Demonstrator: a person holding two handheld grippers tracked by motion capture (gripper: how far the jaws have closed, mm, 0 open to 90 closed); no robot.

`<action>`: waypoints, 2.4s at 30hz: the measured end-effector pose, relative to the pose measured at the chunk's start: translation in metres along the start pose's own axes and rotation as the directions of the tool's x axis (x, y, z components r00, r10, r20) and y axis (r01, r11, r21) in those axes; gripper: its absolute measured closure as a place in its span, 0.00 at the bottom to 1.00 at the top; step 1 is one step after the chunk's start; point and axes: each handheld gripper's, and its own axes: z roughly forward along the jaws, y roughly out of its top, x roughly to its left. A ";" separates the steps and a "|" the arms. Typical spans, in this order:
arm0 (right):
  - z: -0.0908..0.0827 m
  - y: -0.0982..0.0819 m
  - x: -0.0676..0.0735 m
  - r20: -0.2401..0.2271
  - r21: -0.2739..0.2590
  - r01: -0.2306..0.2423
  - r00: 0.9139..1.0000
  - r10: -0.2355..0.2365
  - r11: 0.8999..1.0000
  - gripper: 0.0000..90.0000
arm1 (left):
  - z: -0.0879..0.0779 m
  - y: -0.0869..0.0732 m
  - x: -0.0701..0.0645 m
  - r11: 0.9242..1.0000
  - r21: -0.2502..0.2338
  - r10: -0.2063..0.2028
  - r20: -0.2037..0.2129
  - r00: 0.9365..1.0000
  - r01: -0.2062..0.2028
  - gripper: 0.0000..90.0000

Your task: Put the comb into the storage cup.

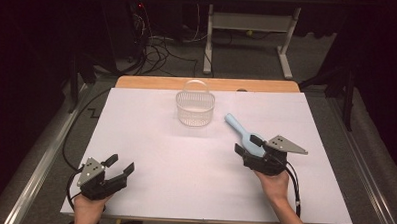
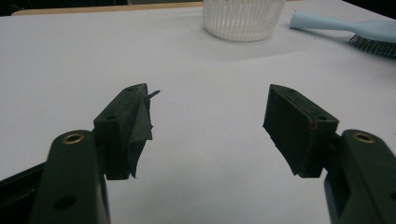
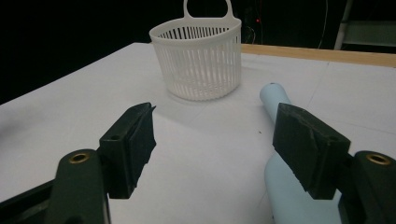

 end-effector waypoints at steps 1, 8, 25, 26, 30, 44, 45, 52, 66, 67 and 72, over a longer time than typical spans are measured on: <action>0.002 0.001 0.000 0.000 0.003 -0.003 1.000 0.003 1.000 0.34 | 0.000 0.000 0.000 1.000 0.000 0.000 0.000 1.000 0.000 0.36; 0.008 0.010 -0.001 -0.004 0.047 -0.016 1.000 0.016 0.999 0.39 | 0.000 0.000 0.000 1.000 -0.002 0.002 0.002 1.000 -0.002 0.36; 0.030 0.040 -0.004 0.006 0.176 0.022 1.000 -0.023 0.984 0.53 | -0.001 0.001 -0.001 1.000 -0.009 0.005 0.005 1.000 -0.005 0.36; 0.032 0.042 -0.004 0.007 0.190 0.025 1.000 -0.027 0.981 0.53 | -0.001 0.001 -0.001 1.000 -0.009 0.006 0.005 1.000 -0.005 0.36; 0.038 0.049 -0.008 0.014 0.236 0.022 1.000 -0.026 0.971 0.58 | -0.001 0.001 -0.001 1.000 -0.010 0.006 0.006 1.000 -0.006 0.36; 0.062 0.071 -0.023 0.070 0.402 0.003 0.997 -0.034 0.915 0.84 | -0.001 0.001 -0.001 1.000 -0.011 0.009 0.008 1.000 -0.009 0.36; 0.064 0.073 -0.024 0.072 0.413 0.003 0.997 -0.036 0.911 0.87 | -0.001 0.001 -0.001 1.000 -0.010 0.009 0.009 1.000 -0.009 0.36; 0.084 0.083 -0.032 0.087 0.511 -0.006 0.995 -0.045 0.859 0.99 | -0.001 0.001 -0.001 1.000 -0.010 0.012 0.010 1.000 -0.011 0.36; 0.124 0.088 -0.051 0.202 0.609 -0.134 0.979 0.010 0.782 1.00 | -0.001 0.002 -0.001 1.000 -0.008 0.014 0.011 1.000 -0.014 0.37; 0.127 0.088 -0.053 0.212 0.614 -0.141 0.977 0.010 0.777 1.00 | -0.001 0.002 -0.002 1.000 -0.007 0.015 0.011 1.000 -0.014 0.37; 0.139 0.087 -0.059 0.257 0.621 -0.181 0.966 0.020 0.763 1.00 | -0.001 0.001 -0.001 1.000 -0.007 0.013 0.010 1.000 -0.013 0.36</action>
